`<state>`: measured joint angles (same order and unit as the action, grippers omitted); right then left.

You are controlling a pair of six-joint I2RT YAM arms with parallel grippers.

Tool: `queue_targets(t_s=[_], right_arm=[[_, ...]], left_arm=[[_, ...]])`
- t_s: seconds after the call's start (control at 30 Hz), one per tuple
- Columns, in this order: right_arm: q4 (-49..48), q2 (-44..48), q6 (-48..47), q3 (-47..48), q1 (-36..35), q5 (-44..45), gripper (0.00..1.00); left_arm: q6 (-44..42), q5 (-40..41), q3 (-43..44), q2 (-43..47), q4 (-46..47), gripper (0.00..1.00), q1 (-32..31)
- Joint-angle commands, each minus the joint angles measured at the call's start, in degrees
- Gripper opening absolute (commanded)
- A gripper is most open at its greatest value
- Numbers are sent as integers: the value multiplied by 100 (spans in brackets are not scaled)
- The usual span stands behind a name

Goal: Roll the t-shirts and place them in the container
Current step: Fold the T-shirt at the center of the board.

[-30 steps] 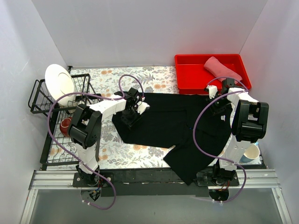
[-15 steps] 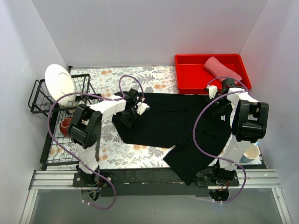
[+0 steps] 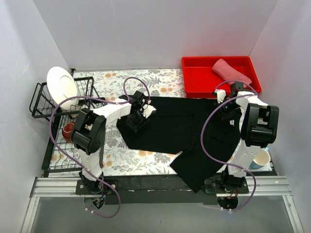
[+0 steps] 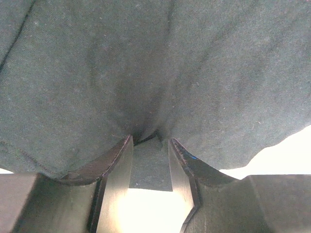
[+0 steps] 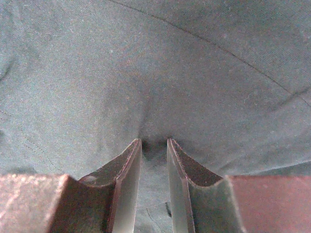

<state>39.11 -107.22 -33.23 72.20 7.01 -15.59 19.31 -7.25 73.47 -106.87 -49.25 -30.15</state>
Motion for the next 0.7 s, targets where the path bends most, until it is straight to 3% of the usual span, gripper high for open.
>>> queue_targets(t_s=[0.0,0.13,0.27,0.4,0.67], right_arm=[[105,-89,10,197,-6,-128,36],[88,-97,-25,171,-6,-93,36],[61,-106,-16,119,3,-93,36],[18,-115,-8,66,3,-93,36],[-70,-202,-52,-66,11,135,36]], left_arm=[[-6,-137,141,8,65,34,-61],[-41,-23,-8,-36,74,28,-70],[-103,30,-175,17,135,11,-70],[-94,109,-175,96,100,0,-70],[-147,452,-324,1087,-172,0,-61]])
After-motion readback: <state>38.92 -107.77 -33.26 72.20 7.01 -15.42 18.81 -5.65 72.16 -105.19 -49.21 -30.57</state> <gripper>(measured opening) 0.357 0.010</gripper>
